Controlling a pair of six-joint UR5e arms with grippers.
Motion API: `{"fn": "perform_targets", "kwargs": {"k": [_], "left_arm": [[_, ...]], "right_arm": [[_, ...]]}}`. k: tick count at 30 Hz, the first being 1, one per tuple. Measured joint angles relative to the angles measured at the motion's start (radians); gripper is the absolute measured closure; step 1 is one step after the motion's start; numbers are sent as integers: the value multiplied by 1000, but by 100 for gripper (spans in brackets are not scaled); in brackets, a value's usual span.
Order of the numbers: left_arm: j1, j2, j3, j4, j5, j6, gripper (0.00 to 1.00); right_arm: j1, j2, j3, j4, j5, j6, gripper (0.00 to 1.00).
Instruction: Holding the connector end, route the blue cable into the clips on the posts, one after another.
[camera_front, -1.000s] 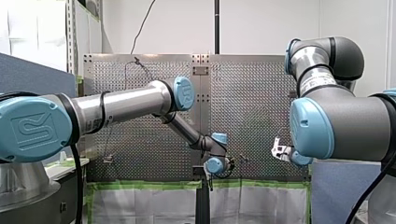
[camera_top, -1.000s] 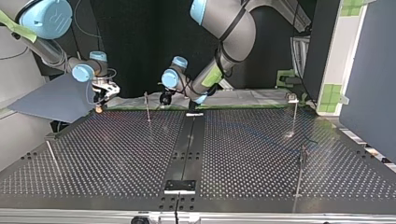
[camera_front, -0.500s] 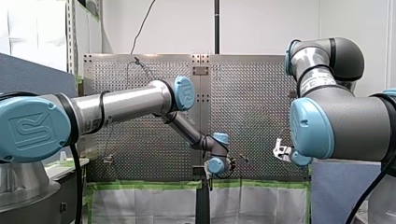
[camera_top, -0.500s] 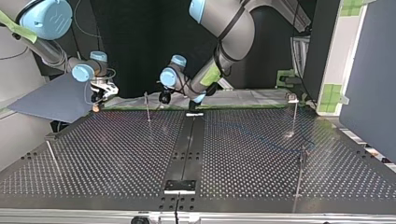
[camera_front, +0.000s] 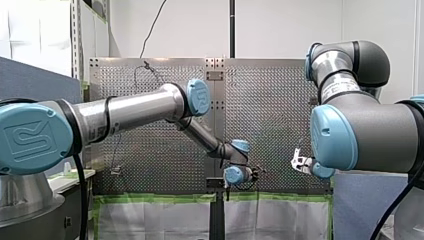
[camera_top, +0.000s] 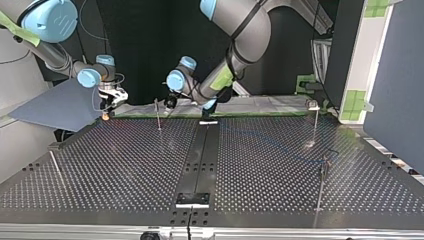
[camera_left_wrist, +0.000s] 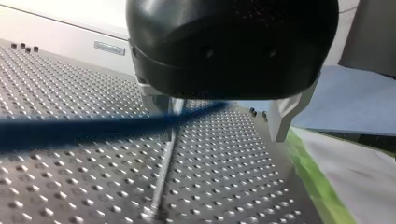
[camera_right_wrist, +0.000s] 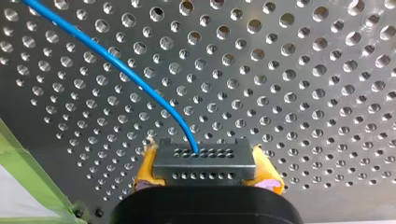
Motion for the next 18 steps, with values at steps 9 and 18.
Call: {"fn": "perform_targets", "kwargs": {"k": [9, 18], "left_arm": [[-40, 28, -6, -77, -71, 54, 0], [-96, 30, -14, -154, -82, 12, 0]], "right_arm": [[0, 2, 0, 8, -30, 0, 100], [-2, 2, 1, 10, -34, 1, 100]]}}
